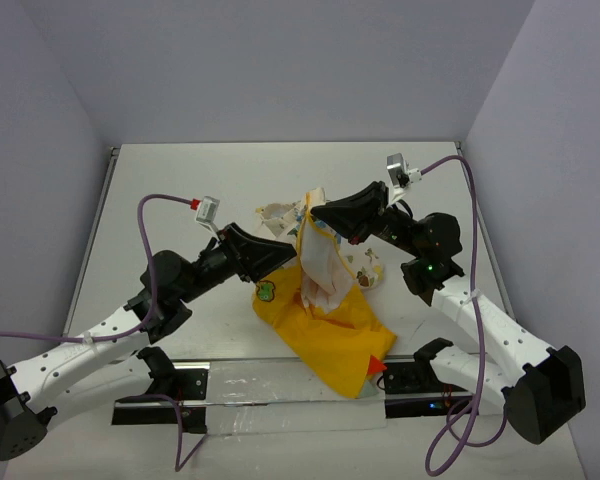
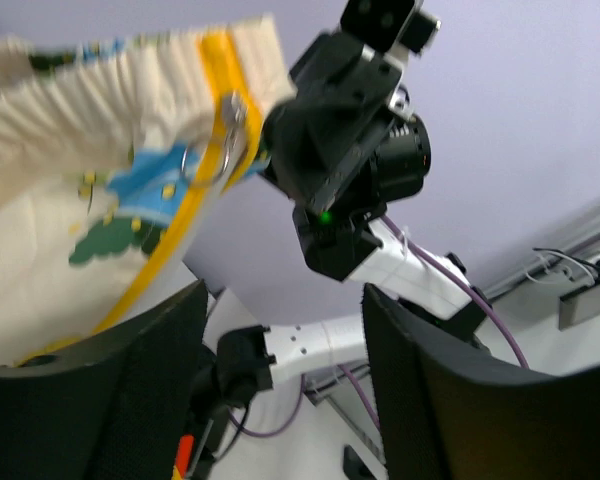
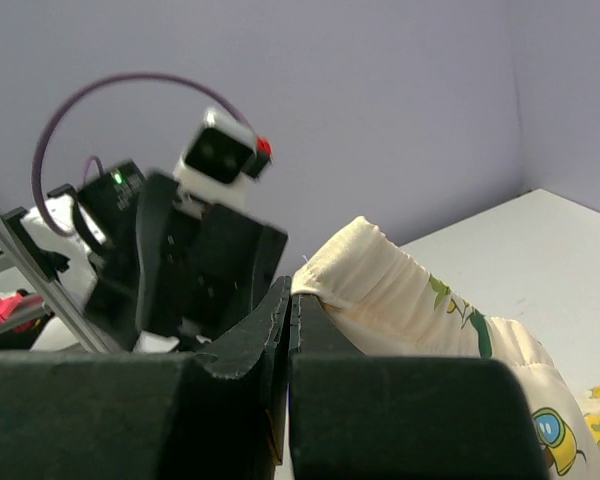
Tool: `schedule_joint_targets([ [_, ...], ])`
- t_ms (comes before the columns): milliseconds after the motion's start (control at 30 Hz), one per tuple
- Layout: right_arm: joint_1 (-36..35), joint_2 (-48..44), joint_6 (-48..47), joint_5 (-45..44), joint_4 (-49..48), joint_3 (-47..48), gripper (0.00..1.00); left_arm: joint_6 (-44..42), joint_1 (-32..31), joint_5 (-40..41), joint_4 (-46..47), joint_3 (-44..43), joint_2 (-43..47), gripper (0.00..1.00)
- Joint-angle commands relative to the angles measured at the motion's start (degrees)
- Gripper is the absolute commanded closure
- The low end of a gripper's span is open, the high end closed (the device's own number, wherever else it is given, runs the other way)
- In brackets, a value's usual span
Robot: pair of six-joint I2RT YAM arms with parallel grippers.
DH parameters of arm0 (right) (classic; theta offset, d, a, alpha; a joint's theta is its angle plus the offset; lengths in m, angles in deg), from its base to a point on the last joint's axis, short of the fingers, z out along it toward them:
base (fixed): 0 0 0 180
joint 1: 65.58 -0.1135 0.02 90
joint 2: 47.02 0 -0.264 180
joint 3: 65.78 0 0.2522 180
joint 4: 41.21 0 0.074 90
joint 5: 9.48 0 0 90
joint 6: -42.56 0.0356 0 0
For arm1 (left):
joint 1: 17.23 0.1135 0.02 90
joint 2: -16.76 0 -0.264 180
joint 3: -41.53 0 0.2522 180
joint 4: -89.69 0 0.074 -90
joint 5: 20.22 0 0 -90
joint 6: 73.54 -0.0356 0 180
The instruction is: Zip up the jacket
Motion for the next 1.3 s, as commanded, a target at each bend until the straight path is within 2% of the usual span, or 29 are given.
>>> schedule_joint_targets([
  [0, 0.2, -3.2, -3.6, 1.8, -0.1, 0.4, 1.0, -8.1, 0.0, 5.6, -9.7, -7.0, 0.2, 0.28],
  [100, 0.2, -4.1, -4.9, 5.3, 1.6, 0.4, 1.0, -10.2, 0.8, 6.5, -12.5, -9.7, 0.2, 0.25],
  [200, 0.2, -5.0, -6.6, 8.9, 5.2, 1.3, 1.0, -14.5, 3.0, 5.8, -17.4, -14.1, 0.5, 0.18],
  [333, 0.2, -6.0, -9.2, 13.1, 10.2, 2.6, 1.0, -21.2, 7.5, 0.1, -23.7, -20.3, -1.3, 0.14],
  [433, 0.2, -6.3, -10.2, 14.7, 12.9, 3.1, 1.0, -22.6, 11.1, -5.9, -26.0, -23.1, -3.7, 0.13],
  [500, 0.2, -6.7, -10.3, 16.0, 13.8, 3.2, 1.0, -22.4, 12.7, -13.1, -25.1, -24.2, -5.9, 0.1],
  [600, 0.2, -7.7, -10.8, 16.2, 15.0, 2.8, 1.0, -21.9, 13.0, -16.3, -23.1, -24.0, -8.2, 0.06],
  [767, 0.3, -8.9, -12.4, 16.3, 18.6, 2.9, 1.0, -21.7, 13.1, -25.1, -14.5, -20.3, -10.3, 0.07],
  [867, 0.4, -9.1, -12.5, 16.1, 19.2, 3.1, 1.0, -22.2, 13.1, -28.7, -12.7, -19.5, -11.0, 0.09],
  [1033, 0.4, -9.0, -12.5, 15.7, 19.5, 3.5, 1.0, -23.6, 13.1, -31.0, -13.4, -19.8, -12.4, 0.12],
  [1267, 0.4, -8.6, -12.9, 15.5, 20.5, 4.0, 1.0, -20.7, 13.1, -32.8, -7.9, -17.4, -13.3, 0.1],
])
